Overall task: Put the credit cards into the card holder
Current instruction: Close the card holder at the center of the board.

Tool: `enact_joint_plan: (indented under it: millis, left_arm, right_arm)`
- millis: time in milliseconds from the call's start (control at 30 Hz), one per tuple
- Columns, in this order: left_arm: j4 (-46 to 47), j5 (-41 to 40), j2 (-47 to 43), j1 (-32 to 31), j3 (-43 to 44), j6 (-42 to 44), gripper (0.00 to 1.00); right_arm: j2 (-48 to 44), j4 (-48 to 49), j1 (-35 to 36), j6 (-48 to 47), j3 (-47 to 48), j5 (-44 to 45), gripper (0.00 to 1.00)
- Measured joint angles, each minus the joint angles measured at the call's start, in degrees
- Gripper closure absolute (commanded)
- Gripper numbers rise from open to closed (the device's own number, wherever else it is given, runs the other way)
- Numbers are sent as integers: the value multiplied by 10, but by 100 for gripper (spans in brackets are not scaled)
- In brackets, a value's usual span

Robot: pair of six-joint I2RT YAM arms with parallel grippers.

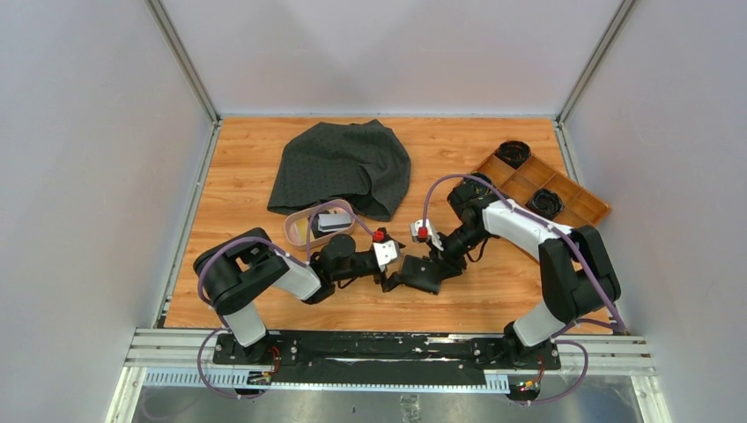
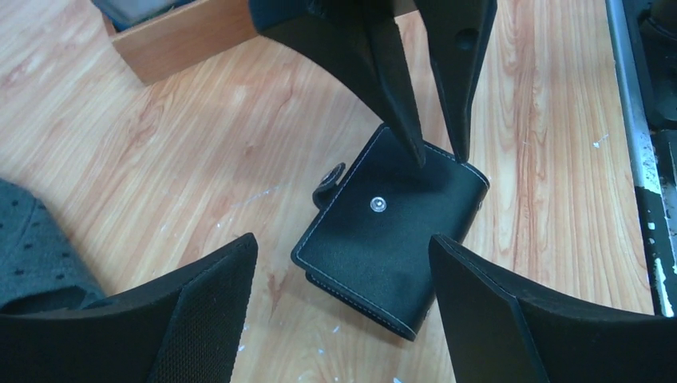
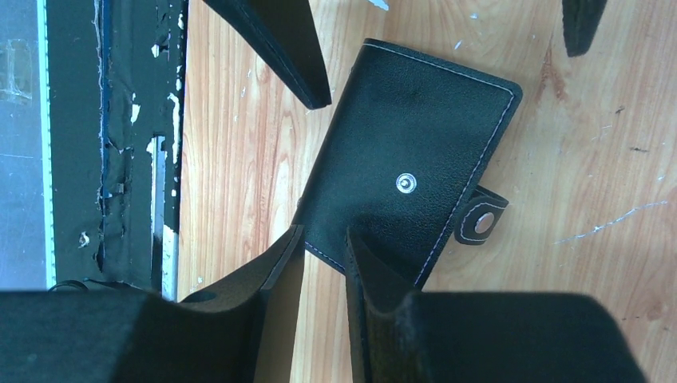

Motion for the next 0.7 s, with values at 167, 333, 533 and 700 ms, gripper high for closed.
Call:
enact_joint_plan:
  millis: [167, 333, 533, 700]
  left_arm:
    - [-3, 18, 13, 0, 30, 23, 27]
    - [-10, 18, 29, 2, 54, 7, 32]
    - [-16, -16, 65, 4, 54, -46, 34]
    - [-17, -34, 94, 4, 58, -92, 38]
  right_arm:
    - [5, 0, -4, 2, 0, 0, 71]
    - [8, 1, -33, 11, 1, 0, 69]
    - [17, 25, -49, 59, 4, 26, 48]
    - [30, 57, -49, 106, 4, 57, 40]
